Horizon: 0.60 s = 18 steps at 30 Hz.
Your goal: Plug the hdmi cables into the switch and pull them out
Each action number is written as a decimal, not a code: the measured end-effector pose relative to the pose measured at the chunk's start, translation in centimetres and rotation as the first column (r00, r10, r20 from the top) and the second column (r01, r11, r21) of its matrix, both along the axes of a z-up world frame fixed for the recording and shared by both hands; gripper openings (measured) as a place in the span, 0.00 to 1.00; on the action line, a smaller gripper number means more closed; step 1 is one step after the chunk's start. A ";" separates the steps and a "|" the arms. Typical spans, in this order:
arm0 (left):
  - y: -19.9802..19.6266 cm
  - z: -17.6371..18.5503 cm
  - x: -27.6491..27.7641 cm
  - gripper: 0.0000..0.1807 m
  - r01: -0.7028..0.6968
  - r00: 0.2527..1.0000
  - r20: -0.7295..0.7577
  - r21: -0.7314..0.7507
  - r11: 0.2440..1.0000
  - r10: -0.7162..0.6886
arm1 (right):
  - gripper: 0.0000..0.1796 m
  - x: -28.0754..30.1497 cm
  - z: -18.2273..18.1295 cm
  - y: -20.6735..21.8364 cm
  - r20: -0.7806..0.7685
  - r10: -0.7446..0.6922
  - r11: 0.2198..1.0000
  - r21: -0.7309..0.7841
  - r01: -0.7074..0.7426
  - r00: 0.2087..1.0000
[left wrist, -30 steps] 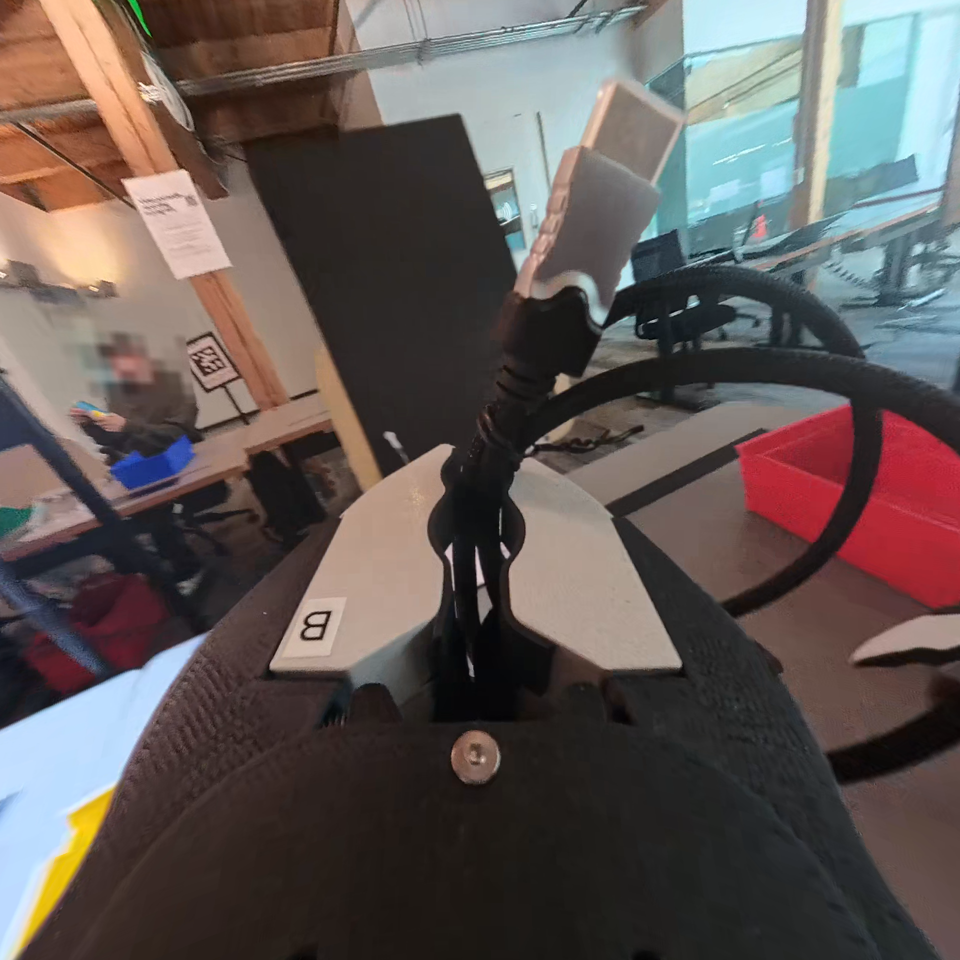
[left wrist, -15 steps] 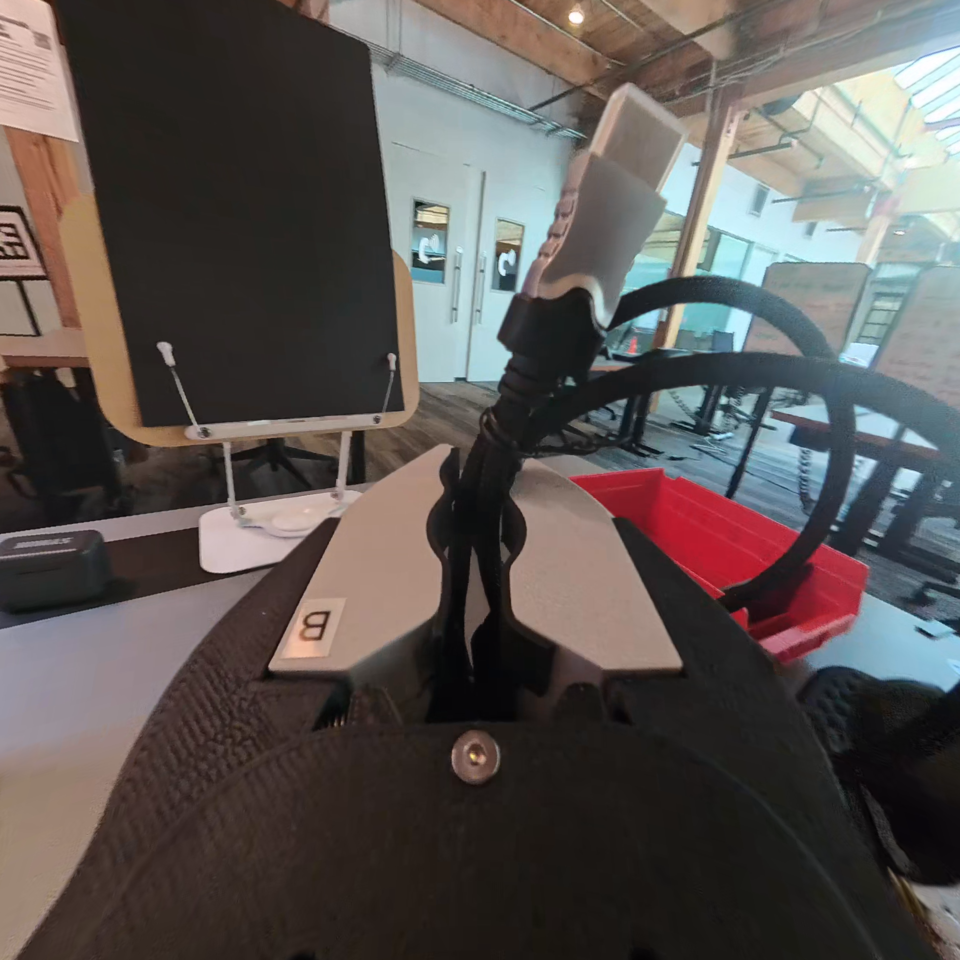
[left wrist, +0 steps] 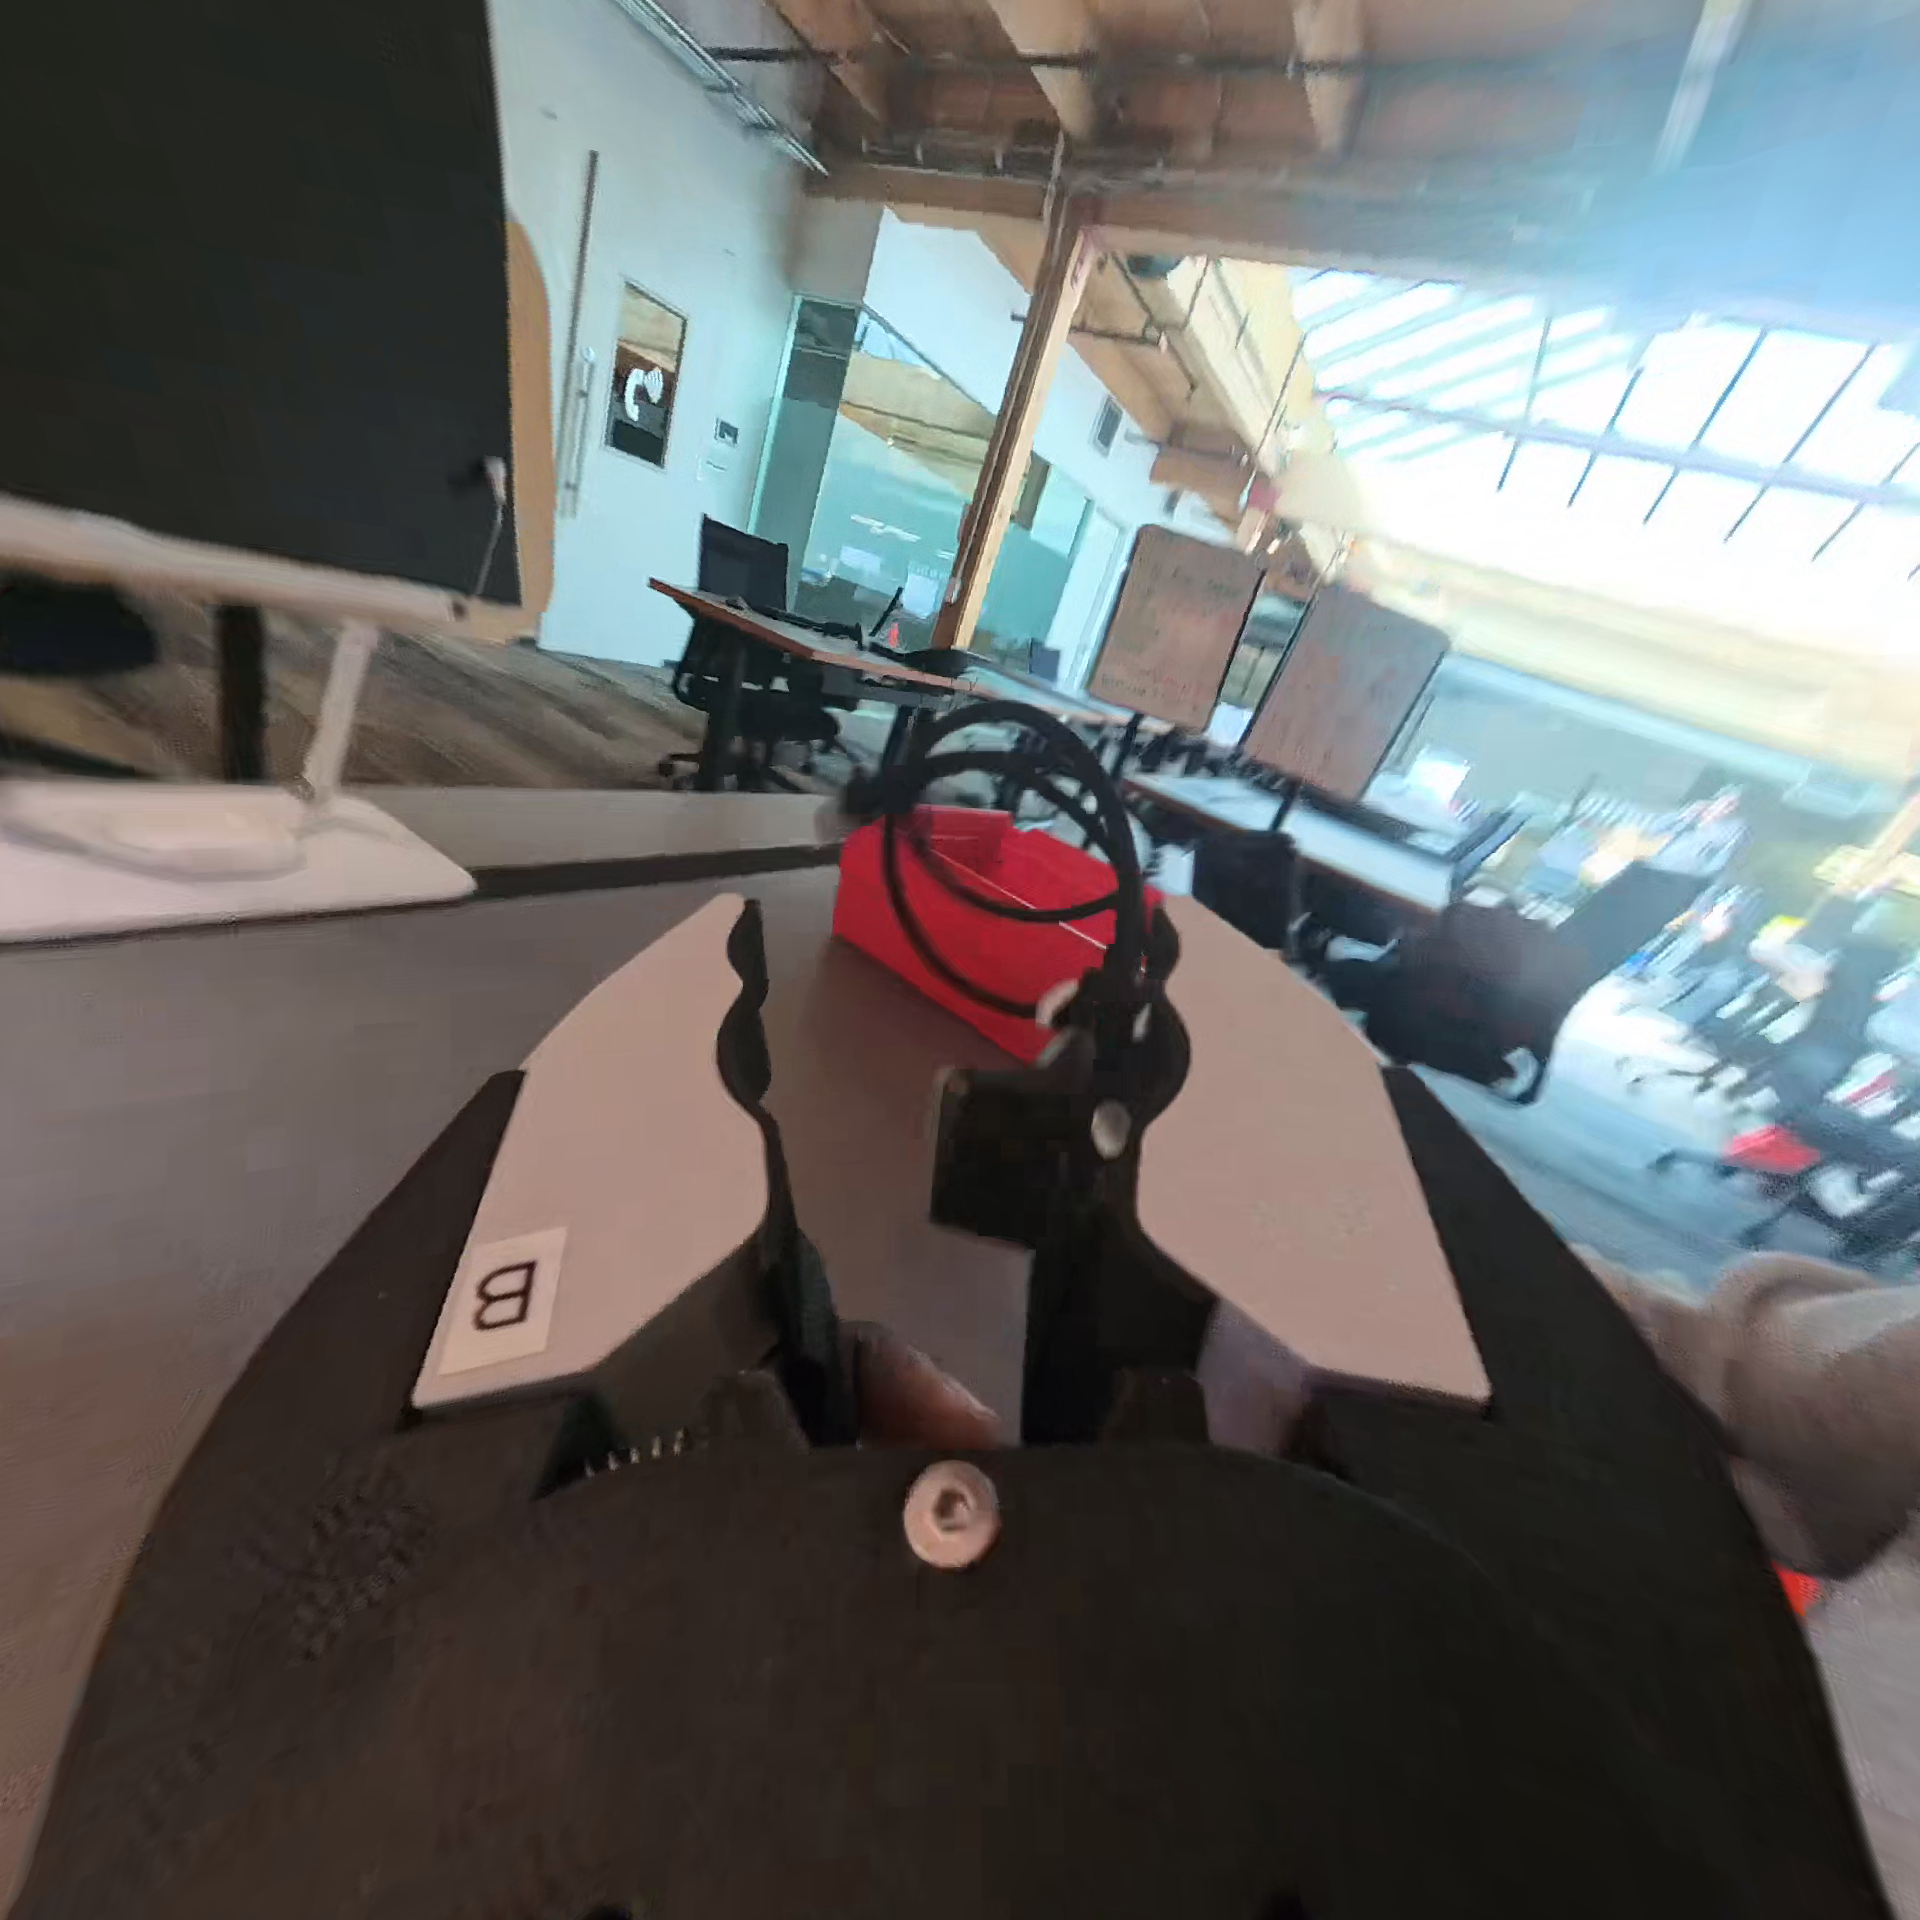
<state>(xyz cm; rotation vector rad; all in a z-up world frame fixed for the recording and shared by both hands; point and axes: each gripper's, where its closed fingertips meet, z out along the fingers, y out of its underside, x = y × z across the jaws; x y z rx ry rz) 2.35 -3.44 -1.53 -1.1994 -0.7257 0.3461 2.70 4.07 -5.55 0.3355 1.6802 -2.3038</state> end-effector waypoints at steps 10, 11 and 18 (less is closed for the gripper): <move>4.7 -6.3 4.3 0.36 0.306 0.919 0.153 0.301 0.903 -0.363 | 0.10 1.6 -1.2 -1.4 0.129 0.187 0.982 -0.063 -0.180 0.974; 5.3 -7.2 4.1 0.33 0.294 0.921 0.191 0.234 0.927 -0.341 | 0.10 1.9 -1.4 -1.6 0.129 0.195 0.980 -0.053 -0.190 0.972; 4.3 -7.2 3.8 0.12 0.254 0.933 0.181 0.285 0.924 -0.312 | 0.23 2.6 -2.1 -2.0 0.104 0.238 0.966 0.076 -0.246 0.966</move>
